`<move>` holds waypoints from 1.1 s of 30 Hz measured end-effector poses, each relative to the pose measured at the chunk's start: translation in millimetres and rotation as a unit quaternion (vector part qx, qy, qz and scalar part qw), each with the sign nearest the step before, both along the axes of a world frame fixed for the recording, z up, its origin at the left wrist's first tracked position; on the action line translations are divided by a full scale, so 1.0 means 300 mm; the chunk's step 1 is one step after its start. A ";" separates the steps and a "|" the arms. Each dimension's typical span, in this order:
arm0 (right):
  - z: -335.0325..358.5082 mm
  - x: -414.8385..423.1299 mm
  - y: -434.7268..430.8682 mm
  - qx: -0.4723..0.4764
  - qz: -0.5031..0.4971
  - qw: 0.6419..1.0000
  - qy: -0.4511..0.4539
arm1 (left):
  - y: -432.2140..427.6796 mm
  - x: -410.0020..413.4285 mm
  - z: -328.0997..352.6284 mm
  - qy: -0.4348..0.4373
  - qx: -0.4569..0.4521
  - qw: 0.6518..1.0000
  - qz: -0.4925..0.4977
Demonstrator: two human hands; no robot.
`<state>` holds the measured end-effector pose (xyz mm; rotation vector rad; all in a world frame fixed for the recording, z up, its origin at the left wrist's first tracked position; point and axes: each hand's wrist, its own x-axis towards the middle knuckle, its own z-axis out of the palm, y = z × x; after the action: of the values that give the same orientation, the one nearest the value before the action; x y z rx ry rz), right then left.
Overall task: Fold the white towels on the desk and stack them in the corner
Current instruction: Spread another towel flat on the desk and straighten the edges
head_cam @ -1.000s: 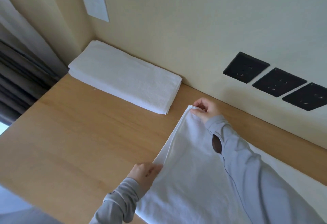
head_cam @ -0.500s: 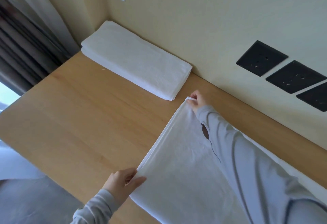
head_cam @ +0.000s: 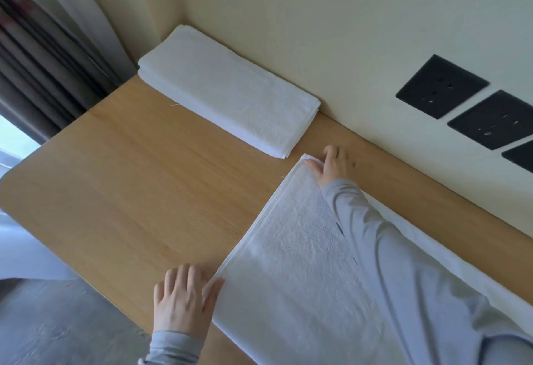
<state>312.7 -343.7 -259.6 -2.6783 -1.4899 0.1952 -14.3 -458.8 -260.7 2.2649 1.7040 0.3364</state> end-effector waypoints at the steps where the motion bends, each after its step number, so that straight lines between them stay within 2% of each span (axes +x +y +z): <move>1: 0.006 -0.023 -0.020 0.037 0.002 0.999 -0.003 | -0.012 0.024 0.009 -0.002 -0.003 1.000 0.005; 3: 0.012 -0.096 -0.082 0.147 0.080 0.986 0.017 | -0.043 0.100 0.005 -0.024 0.025 0.997 -0.069; 5: 0.000 -0.192 -0.176 0.231 0.241 0.941 0.062 | -0.065 0.180 -0.004 -0.013 0.031 0.981 -0.193; 6: -0.018 -0.235 -0.231 0.230 0.329 0.912 0.082 | -0.058 0.201 -0.005 0.004 0.012 0.973 -0.232; 8: -0.058 -0.279 -0.320 0.154 0.461 0.869 0.093 | -0.026 0.193 -0.020 0.033 -0.014 0.965 -0.259; 10: -0.078 -0.244 -0.322 0.074 0.520 0.848 0.070 | -0.006 0.137 -0.049 0.045 -0.034 0.963 -0.262; 11: -0.080 -0.205 -0.290 0.046 0.522 0.850 0.046 | -0.005 0.106 -0.067 0.044 -0.038 0.964 -0.258; 13: -0.069 -0.112 -0.201 -0.011 0.464 0.886 -0.005 | -0.010 0.068 -0.091 0.039 -0.047 0.968 -0.245; 16: -0.060 0.065 -0.084 -0.086 0.294 0.951 -0.037 | -0.018 0.069 -0.101 0.038 -0.044 0.971 -0.232; 18: -0.041 0.111 -0.048 -0.136 0.201 0.969 -0.043 | -0.016 0.073 -0.095 0.038 -0.038 0.971 -0.234; 19: -0.027 0.094 -0.046 -0.132 0.182 0.973 -0.056 | -0.015 0.075 -0.093 0.037 -0.035 0.971 -0.233; 21: 0.001 -0.008 -0.088 -0.027 0.199 0.978 -0.051 | -0.015 0.073 -0.092 0.033 -0.036 0.972 -0.230; 23: 0.013 -0.174 -0.204 0.060 0.286 0.956 0.025 | -0.017 0.073 -0.099 0.031 -0.039 0.972 -0.230; 24: -0.005 -0.262 -0.293 0.066 0.362 0.929 0.051 | -0.017 0.072 -0.102 0.032 -0.041 0.971 -0.233; 26: -0.043 -0.352 -0.458 0.024 0.488 0.871 0.046 | -0.015 0.069 -0.107 0.031 -0.042 0.969 -0.240; 27: -0.055 -0.319 -0.495 0.000 0.509 0.860 0.026 | -0.014 0.069 -0.106 0.032 -0.044 0.969 -0.241; 28: -0.065 -0.244 -0.501 -0.010 0.502 0.865 0.005 | -0.014 0.071 -0.102 0.034 -0.048 0.969 -0.239; 31: -0.043 0.028 -0.474 -0.060 0.320 0.945 -0.029 | -0.012 0.075 -0.094 0.046 -0.057 0.970 -0.231; 33: -0.031 0.205 -0.479 -0.089 0.177 0.980 -0.034 | -0.014 0.076 -0.089 0.053 -0.058 0.970 -0.230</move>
<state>374.3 -487.5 -268.8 -2.5464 -2.0560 0.2693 8.6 -463.1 -287.4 2.5307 1.1510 0.0113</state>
